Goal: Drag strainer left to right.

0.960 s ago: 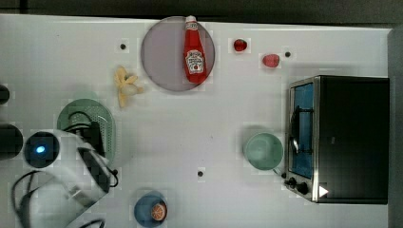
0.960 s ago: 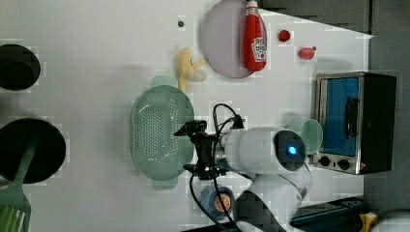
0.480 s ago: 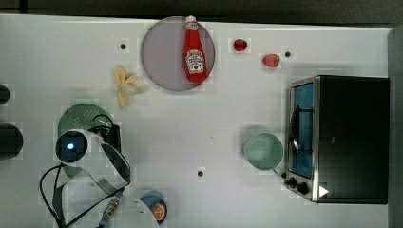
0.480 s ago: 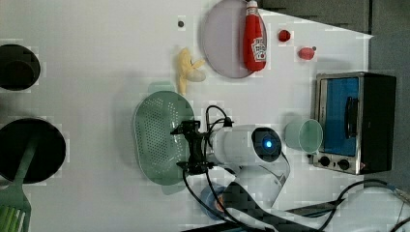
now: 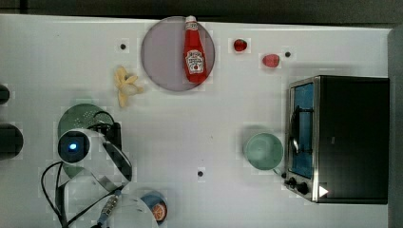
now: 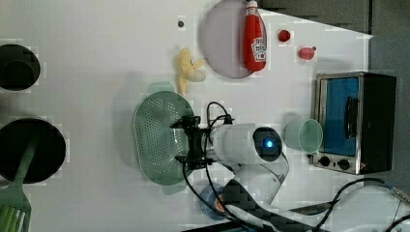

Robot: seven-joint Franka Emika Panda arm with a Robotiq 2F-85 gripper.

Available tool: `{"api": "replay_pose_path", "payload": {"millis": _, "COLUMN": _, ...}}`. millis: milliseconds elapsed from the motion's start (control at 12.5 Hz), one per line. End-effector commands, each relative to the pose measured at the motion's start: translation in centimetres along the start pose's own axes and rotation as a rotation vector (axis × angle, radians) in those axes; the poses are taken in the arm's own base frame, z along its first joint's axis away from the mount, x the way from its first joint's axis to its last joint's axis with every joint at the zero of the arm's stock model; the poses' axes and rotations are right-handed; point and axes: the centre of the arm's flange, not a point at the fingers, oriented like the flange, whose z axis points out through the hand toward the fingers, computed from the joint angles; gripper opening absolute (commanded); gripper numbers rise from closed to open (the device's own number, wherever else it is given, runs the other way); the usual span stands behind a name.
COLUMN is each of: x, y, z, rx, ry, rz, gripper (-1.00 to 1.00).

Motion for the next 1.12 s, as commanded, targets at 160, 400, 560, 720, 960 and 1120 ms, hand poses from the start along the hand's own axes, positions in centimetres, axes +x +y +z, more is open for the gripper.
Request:
{"api": "replay_pose_path", "payload": {"millis": 160, "x": 4.2, "y": -1.7, "z": -1.1, "rx": 0.026, "ry": 0.026, "rz": 0.097, "gripper": 1.00}}
{"api": "replay_pose_path", "payload": {"millis": 400, "x": 7.3, "y": -1.8, "z": -2.0, "rx": 0.032, "ry": 0.045, "rz": 0.090, "gripper": 1.00}}
{"api": "replay_pose_path", "payload": {"millis": 560, "x": 9.4, "y": -1.5, "z": -2.2, "rx": 0.026, "ry": 0.055, "rz": 0.097, "gripper": 1.00}}
{"api": "replay_pose_path", "payload": {"millis": 720, "x": 11.4, "y": -1.4, "z": -2.3, "rx": 0.018, "ry": 0.063, "rz": 0.085, "gripper": 1.00}}
{"api": "replay_pose_path", "payload": {"millis": 960, "x": 14.8, "y": -1.5, "z": -2.7, "rx": 0.016, "ry": 0.075, "rz": 0.084, "gripper": 1.00}}
{"api": "replay_pose_path", "payload": {"millis": 1120, "x": 17.3, "y": -1.4, "z": -2.9, "rx": 0.012, "ry": 0.083, "rz": 0.083, "gripper": 1.00}}
